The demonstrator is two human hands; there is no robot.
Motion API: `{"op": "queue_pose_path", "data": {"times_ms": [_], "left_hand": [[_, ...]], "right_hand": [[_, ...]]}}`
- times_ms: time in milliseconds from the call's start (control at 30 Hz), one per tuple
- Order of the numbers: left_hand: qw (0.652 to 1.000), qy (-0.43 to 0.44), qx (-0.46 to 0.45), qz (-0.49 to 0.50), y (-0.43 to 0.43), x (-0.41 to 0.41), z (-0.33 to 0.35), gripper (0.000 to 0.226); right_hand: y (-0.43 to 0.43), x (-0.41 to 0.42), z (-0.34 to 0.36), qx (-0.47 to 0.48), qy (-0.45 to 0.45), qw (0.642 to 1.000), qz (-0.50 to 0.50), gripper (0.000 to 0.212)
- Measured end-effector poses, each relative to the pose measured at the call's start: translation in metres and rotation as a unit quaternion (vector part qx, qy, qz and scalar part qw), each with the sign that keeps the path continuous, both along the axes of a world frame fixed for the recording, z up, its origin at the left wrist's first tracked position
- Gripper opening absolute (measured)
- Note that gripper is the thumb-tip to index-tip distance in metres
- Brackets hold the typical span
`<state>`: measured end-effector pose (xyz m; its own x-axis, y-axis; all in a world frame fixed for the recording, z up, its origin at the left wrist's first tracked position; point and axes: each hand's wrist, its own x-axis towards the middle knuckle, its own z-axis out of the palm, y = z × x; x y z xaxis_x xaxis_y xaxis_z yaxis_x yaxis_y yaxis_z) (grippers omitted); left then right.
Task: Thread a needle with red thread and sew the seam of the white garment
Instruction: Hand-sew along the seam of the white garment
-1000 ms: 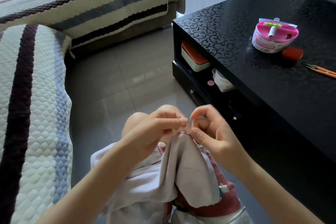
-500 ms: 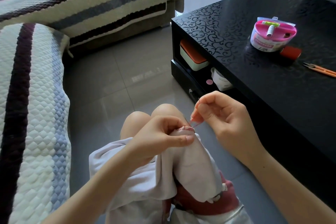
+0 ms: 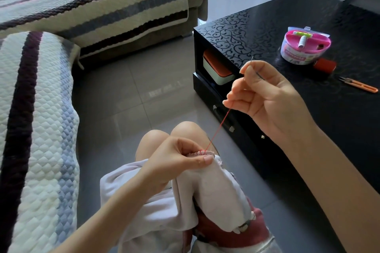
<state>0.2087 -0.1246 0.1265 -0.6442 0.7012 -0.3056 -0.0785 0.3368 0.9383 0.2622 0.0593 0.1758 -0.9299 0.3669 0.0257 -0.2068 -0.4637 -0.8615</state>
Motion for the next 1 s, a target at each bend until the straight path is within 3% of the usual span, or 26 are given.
{"op": "queue_pose_path", "data": {"times_ms": [300, 600, 800, 900, 1000], "left_hand": [[0.998, -0.044, -0.047, 0.003, -0.003, -0.001, -0.005, 0.018], [0.995, -0.076, -0.062, -0.018, -0.010, -0.005, -0.005, 0.012], [0.988, -0.149, -0.008, -0.037, -0.017, -0.009, -0.011, 0.017], [0.981, -0.184, 0.014, -0.059, -0.019, -0.011, -0.012, 0.017], [0.977, -0.197, 0.026, -0.075, -0.019, -0.011, -0.012, 0.014]], "right_hand": [[0.009, -0.016, -0.005, 0.017, 0.033, 0.999, -0.015, 0.005], [0.014, -0.002, -0.044, 0.110, -0.026, 0.990, -0.083, 0.009], [-0.013, 0.026, -0.070, 0.273, -0.085, 0.958, 0.027, 0.009], [-0.025, 0.037, -0.083, 0.354, -0.080, 0.928, 0.078, 0.008], [-0.030, 0.042, -0.092, 0.437, -0.051, 0.895, 0.069, 0.011]]}}
